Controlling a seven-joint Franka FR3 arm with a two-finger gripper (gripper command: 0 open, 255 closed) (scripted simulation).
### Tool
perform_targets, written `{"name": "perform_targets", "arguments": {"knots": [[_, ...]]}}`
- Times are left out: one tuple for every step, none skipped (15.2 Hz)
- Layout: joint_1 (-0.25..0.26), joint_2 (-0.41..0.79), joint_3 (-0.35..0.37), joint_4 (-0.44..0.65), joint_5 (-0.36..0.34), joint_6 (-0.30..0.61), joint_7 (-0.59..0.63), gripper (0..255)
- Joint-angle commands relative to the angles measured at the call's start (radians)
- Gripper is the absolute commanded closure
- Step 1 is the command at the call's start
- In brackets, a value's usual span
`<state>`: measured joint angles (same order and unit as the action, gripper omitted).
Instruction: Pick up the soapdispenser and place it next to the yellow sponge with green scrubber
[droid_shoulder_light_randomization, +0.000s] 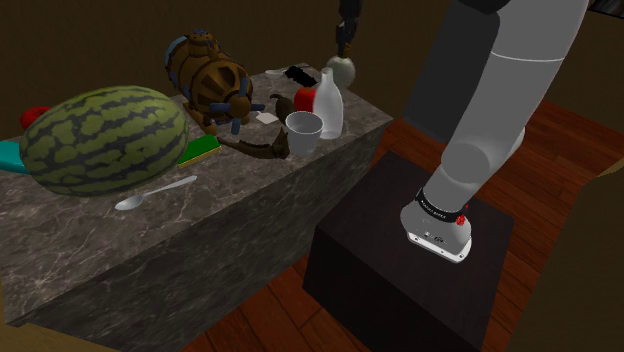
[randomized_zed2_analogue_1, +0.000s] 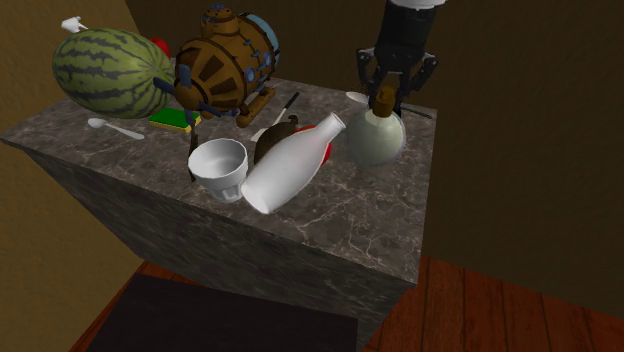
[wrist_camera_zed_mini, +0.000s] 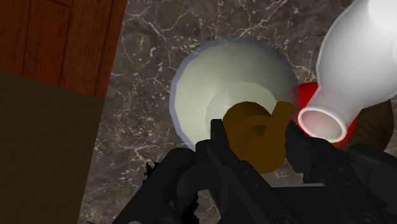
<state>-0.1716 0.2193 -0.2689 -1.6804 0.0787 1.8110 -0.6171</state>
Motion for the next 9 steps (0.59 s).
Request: {"name": "perform_targets", "arguments": {"knots": [[0.000, -0.004, -0.001, 0.023, -0.001, -0.026, 0.001, 255], [-0.001, -0.005, -0.001, 0.034, -0.002, -0.039, 0.002, 255], [-0.001, -0.006, -0.001, 0.046, -0.002, -0.052, 0.002, 255], [-0.001, -0.007, -0.001, 0.058, -0.003, -0.065, 0.003, 255], [-0.001, -0.008, -0.002, 0.071, -0.003, -0.078, 0.003, 255], [-0.002, -0.008, -0.002, 0.084, -0.003, -0.092, 0.004, 255], [-0.002, -0.009, -0.002, 0.097, -0.004, -0.105, 0.004, 255], [-0.003, -0.009, -0.002, 0.110, -0.004, -0.118, 0.005, 255], [-0.003, -0.008, -0.002, 0.124, -0.004, -0.132, 0.005, 255]]}}
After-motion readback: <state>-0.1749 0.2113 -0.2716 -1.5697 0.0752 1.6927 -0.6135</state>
